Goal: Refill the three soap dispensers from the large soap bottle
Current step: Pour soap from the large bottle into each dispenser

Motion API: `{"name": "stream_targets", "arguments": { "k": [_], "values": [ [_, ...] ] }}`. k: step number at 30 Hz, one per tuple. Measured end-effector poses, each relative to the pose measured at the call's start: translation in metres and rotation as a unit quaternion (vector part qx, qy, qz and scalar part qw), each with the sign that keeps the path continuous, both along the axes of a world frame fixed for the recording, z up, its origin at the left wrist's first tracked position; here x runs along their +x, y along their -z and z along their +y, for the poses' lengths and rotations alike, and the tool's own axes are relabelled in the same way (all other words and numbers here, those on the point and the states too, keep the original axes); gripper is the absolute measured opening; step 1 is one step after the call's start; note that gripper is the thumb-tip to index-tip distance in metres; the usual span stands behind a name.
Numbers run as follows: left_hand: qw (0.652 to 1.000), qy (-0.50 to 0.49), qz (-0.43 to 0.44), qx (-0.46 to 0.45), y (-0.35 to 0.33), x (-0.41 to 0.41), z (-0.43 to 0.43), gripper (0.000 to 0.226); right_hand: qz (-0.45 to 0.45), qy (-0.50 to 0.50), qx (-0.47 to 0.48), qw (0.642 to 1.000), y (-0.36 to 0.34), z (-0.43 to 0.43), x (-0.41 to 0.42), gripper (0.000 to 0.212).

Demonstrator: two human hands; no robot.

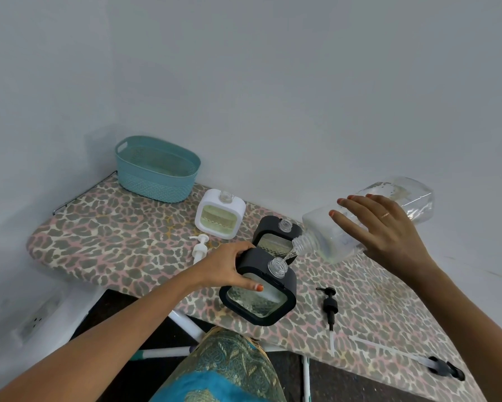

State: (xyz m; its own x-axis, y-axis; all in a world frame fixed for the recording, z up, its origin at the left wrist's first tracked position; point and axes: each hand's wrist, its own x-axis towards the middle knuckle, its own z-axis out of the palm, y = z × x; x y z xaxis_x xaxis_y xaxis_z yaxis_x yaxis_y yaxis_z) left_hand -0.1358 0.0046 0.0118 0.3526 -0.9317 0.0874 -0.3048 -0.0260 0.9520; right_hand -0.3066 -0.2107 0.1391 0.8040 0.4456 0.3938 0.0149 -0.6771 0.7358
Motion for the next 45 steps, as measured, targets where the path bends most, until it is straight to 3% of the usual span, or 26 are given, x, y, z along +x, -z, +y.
{"name": "stream_targets", "arguments": {
  "k": [6,16,25,33,40,45],
  "values": [
    [1.000,-0.005,-0.005,0.001,-0.002,-0.001,0.000,0.044,-0.008,-0.023,-0.019,1.000,-0.002,0.000,0.001,0.061],
    [1.000,-0.004,-0.013,0.001,-0.001,-0.001,-0.001,0.046,0.011,-0.016,-0.032,0.999,-0.004,-0.001,0.000,0.071],
    [1.000,-0.001,-0.003,-0.002,-0.003,-0.002,0.001,0.044,-0.011,-0.038,-0.042,0.998,-0.008,0.000,0.001,0.046],
    [1.000,-0.005,0.000,-0.005,-0.004,-0.002,0.000,0.047,-0.030,-0.043,-0.057,0.997,-0.013,0.002,0.003,0.040],
    [1.000,-0.005,0.001,-0.006,-0.003,-0.002,-0.002,0.048,-0.034,-0.043,-0.053,0.997,-0.009,0.003,0.003,0.047],
    [1.000,-0.006,0.000,-0.006,-0.001,-0.001,-0.003,0.049,-0.019,-0.025,-0.030,0.999,0.004,0.003,0.003,0.067]
  ]
}}
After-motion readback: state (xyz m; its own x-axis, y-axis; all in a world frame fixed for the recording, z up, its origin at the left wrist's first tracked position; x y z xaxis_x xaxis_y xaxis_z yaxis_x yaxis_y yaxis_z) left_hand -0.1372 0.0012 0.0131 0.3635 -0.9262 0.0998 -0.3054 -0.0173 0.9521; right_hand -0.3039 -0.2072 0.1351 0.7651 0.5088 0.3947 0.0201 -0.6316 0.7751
